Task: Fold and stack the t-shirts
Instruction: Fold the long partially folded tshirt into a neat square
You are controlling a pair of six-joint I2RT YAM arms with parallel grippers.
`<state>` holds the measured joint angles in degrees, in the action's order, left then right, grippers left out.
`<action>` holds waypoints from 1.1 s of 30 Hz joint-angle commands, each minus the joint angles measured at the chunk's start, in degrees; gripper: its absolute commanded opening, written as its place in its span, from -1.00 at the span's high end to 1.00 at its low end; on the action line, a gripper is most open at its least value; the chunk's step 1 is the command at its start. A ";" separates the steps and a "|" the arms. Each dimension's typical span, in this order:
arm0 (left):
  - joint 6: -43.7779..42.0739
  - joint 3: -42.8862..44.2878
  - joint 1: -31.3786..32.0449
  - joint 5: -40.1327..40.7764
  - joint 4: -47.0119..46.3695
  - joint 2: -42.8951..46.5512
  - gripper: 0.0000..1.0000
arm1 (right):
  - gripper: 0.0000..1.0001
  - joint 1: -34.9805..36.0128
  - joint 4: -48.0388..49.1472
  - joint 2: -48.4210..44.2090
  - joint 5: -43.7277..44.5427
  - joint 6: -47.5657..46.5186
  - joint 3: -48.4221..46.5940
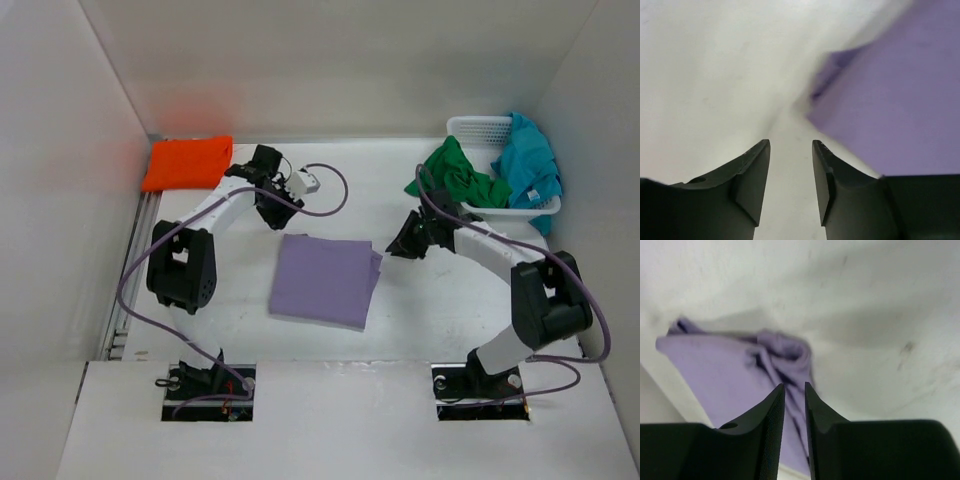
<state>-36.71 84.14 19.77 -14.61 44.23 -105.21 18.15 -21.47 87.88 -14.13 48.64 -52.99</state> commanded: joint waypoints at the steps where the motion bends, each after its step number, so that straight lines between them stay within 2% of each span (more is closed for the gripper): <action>1: 3.13 3.75 -2.06 7.83 -7.04 -2.63 0.21 | 0.46 -2.37 4.86 2.12 3.66 -4.17 -5.53; 5: 4.89 3.84 -3.73 10.92 -11.88 -0.36 -0.01 | 0.44 -2.47 5.13 -1.20 6.04 -6.19 -7.13; 9: 6.21 -0.89 -3.91 4.09 -13.03 7.72 -0.14 | 0.47 5.07 7.58 -7.27 9.37 -5.05 -3.79; 13: 7.09 -7.31 -1.89 -0.67 -11.97 13.53 -0.17 | 0.51 11.41 7.06 -8.07 15.78 -3.12 -2.56; 16: 7.35 -11.96 0.30 -3.84 -12.41 15.64 -0.18 | 0.63 14.05 6.80 -5.01 18.61 -1.72 -2.82; 19: 8.14 -13.91 0.84 -3.50 -13.55 14.78 -0.17 | 0.71 14.76 7.05 0.70 18.79 0.57 -3.78; 26: 14.82 -13.21 -4.52 -3.41 -13.12 12.66 -0.18 | 0.76 15.99 8.03 10.38 20.37 1.01 -6.07; 33: 17.02 -17.68 -7.86 -4.46 -11.88 15.74 -0.30 | 0.34 20.21 9.35 4.16 25.37 0.93 -4.14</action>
<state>-22.04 68.58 12.08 -16.84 32.36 -92.73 36.40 -14.46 96.64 7.05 49.32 -56.86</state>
